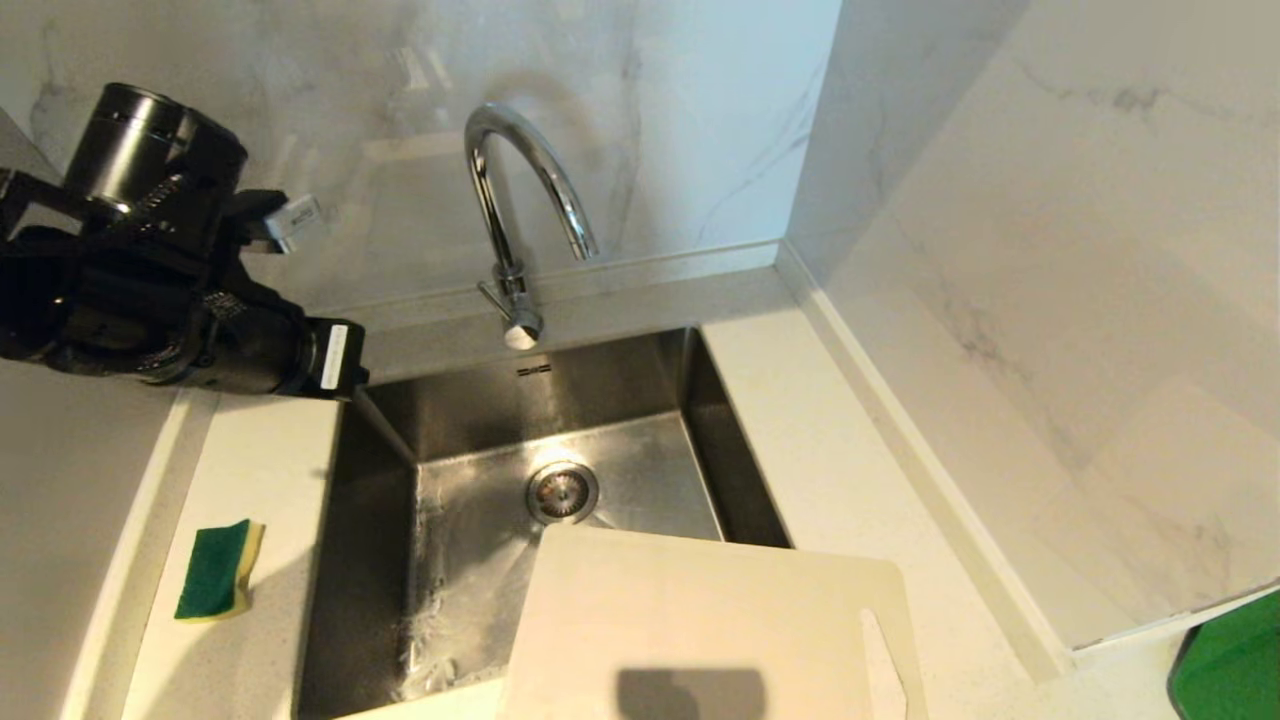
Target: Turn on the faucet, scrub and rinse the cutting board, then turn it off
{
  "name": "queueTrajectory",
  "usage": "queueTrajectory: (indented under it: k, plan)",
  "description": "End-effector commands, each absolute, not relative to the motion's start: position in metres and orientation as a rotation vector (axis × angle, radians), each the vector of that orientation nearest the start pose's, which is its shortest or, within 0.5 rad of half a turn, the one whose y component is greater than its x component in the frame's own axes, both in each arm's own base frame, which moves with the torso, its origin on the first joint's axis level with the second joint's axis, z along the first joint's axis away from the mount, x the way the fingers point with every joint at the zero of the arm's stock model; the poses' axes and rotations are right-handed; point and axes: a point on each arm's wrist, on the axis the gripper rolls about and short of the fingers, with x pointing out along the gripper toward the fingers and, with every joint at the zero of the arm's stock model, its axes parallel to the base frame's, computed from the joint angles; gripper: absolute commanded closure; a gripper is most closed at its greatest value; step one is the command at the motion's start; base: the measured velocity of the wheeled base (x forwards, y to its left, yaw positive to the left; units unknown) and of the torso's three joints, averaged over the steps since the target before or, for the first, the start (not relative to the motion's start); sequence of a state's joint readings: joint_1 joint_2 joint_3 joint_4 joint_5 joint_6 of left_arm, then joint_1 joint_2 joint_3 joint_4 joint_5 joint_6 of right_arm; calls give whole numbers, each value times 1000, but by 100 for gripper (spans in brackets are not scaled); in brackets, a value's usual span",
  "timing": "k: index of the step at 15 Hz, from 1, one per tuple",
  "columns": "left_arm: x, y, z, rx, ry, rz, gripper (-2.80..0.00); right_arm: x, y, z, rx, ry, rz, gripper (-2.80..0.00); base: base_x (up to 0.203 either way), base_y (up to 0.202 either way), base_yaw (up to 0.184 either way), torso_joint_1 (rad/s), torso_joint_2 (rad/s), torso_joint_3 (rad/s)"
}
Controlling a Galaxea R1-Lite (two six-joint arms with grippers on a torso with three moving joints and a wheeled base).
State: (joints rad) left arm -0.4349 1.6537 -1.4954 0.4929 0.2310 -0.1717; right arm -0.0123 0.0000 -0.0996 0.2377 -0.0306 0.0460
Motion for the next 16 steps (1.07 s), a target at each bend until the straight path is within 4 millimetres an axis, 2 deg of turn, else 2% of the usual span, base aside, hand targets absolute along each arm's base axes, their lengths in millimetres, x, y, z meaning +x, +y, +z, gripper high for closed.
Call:
queueTrajectory:
  k: [1,7,10,12,16]
  plan:
    - [248,-95,290,23,627,-115,0,-32,0,78,45,139,-46,0,0,0,0,0,0,0]
    - [219,-33,291,36,648,-66,0,-32,0,78,45,139,-46,0,0,0,0,0,0,0]
    - [199,-7,290,51,642,-33,0,-32,0,78,45,139,-46,0,0,0,0,0,0,0]
    - [188,1,288,64,638,-32,0,-32,0,78,45,139,-46,0,0,0,0,0,0,0]
    - [171,1,286,65,604,-35,0,-32,0,78,45,139,-46,0,0,0,0,0,0,0]
